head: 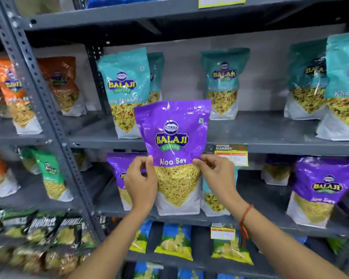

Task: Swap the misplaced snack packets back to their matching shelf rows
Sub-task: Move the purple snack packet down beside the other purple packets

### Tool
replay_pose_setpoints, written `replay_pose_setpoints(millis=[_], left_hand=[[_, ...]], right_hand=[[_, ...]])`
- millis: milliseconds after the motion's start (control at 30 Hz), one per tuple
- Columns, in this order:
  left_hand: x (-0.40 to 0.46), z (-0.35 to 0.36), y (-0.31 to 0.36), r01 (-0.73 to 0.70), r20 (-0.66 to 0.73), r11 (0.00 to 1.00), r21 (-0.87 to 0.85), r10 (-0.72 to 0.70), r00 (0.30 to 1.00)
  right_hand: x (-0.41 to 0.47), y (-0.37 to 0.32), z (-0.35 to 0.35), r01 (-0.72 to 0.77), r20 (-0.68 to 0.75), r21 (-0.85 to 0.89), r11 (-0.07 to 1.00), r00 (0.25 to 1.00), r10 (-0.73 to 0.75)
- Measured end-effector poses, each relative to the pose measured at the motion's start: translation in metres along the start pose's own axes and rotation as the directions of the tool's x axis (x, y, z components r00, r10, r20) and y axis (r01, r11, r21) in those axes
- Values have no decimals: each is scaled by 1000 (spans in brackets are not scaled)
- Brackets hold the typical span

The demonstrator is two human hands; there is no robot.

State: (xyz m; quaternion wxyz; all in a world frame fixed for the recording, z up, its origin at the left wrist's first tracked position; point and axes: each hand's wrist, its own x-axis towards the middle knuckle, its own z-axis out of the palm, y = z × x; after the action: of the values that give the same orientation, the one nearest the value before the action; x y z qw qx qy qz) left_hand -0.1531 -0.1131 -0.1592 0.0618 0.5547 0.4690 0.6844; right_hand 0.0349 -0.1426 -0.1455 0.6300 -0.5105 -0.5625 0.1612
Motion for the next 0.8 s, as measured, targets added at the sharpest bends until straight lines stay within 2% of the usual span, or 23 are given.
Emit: replay_pose_setpoints(millis=[133, 267, 333, 467, 600, 800], left_hand=[[-31, -3, -58, 47, 90, 995, 93, -55, 994], [-52, 8, -109, 113, 166, 967, 226, -153, 974], [-56, 20, -131, 147, 196, 948, 282, -207, 959], [-53, 49, -164, 133, 238, 927, 350, -225, 945], [-48, 75, -186, 163, 240, 910, 382, -268, 933], [-49, 89, -205, 235, 238, 888, 396, -347, 907]], right_hand=[[-21, 63, 24, -109, 100, -41, 993, 989, 113], [-28, 120, 48, -239, 124, -144, 960, 958, 257], [-25, 142, 57, -258, 132, -178, 950, 950, 283], [-10, 177, 74, -284, 116, -281, 917, 938, 326], [1, 207, 87, -346, 78, -300, 889, 920, 384], [3, 232, 98, -347, 55, -288, 892, 924, 378]])
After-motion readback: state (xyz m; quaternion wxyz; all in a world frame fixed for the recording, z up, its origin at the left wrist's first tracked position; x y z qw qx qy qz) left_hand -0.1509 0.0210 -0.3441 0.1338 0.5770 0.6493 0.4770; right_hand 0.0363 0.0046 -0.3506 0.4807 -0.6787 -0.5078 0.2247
